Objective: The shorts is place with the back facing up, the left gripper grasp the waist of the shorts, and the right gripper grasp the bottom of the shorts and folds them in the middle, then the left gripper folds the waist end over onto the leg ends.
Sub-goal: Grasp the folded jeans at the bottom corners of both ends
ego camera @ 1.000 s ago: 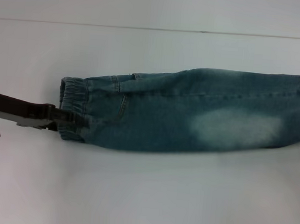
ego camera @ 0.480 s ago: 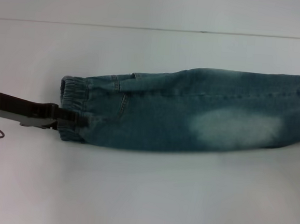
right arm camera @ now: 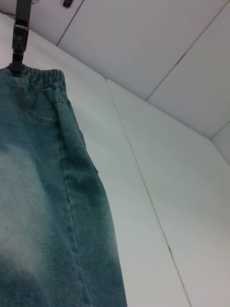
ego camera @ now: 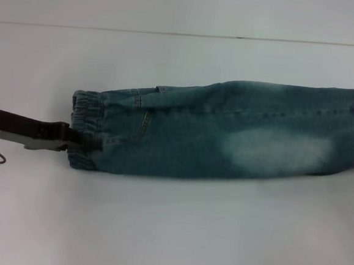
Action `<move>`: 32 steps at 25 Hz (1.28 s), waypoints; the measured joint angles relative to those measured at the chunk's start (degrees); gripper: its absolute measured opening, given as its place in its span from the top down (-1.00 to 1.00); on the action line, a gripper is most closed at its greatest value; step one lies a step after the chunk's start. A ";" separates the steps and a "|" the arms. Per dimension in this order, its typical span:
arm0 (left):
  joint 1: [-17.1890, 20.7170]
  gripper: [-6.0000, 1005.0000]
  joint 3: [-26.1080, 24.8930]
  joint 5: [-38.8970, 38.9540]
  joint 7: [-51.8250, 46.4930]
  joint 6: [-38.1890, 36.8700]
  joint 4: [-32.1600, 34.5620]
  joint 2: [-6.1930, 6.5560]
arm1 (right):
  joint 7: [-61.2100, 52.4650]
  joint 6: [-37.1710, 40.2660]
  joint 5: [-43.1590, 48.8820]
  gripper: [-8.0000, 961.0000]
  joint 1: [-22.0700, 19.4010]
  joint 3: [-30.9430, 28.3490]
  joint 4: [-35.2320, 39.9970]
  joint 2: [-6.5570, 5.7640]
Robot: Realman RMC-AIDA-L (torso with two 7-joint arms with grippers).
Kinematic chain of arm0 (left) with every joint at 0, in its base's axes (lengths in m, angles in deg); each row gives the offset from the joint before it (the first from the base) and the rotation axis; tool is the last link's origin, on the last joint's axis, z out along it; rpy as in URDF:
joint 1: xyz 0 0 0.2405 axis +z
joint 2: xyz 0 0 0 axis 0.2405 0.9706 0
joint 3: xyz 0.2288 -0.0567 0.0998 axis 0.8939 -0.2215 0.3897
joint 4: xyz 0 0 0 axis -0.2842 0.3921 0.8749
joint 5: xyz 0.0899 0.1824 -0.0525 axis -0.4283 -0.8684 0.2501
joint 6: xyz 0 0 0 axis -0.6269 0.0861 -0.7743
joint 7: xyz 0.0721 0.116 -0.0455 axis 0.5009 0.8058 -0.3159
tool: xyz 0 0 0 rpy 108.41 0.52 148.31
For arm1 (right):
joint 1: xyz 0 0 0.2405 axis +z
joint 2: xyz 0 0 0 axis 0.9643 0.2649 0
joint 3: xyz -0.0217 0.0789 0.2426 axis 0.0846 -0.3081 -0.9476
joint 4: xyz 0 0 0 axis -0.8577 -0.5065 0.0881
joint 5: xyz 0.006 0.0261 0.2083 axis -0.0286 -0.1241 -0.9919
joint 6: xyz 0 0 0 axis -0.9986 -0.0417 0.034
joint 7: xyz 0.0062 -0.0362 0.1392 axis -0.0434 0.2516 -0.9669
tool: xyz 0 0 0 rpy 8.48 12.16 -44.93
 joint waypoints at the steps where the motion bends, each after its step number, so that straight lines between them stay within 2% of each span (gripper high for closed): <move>1: -0.02 0.10 -0.17 0.03 -0.04 -0.15 0.07 0.06 | -0.01 -0.05 0.00 -0.97 0.01 0.00 0.00 0.00; 3: -0.04 0.23 -0.36 0.09 -0.25 -0.31 0.16 0.16 | -0.01 -0.18 -0.01 -0.97 0.04 0.00 0.00 0.00; 7: -0.03 0.63 -0.42 0.36 -0.36 -0.64 0.25 0.19 | 0.00 -0.34 -0.07 -0.97 0.12 0.00 0.00 0.07; 18: 0.08 0.82 -0.44 0.70 -1.44 -0.82 0.29 0.36 | 0.19 -0.44 -0.04 -0.97 0.34 0.00 0.00 0.09; 21: 0.29 0.80 -0.44 0.72 -1.84 -0.84 0.29 0.33 | 0.20 -0.44 -0.02 -0.97 0.35 0.00 0.00 0.09; 26: 0.58 0.50 -1.64 0.70 -2.81 -0.46 0.29 0.24 | 0.22 -0.44 0.00 -0.97 0.35 0.00 0.00 0.09; 32: 1.04 0.04 -2.79 -0.09 -5.61 -0.60 1.70 0.71 | 0.19 -0.44 0.01 -0.97 0.43 0.18 0.00 0.05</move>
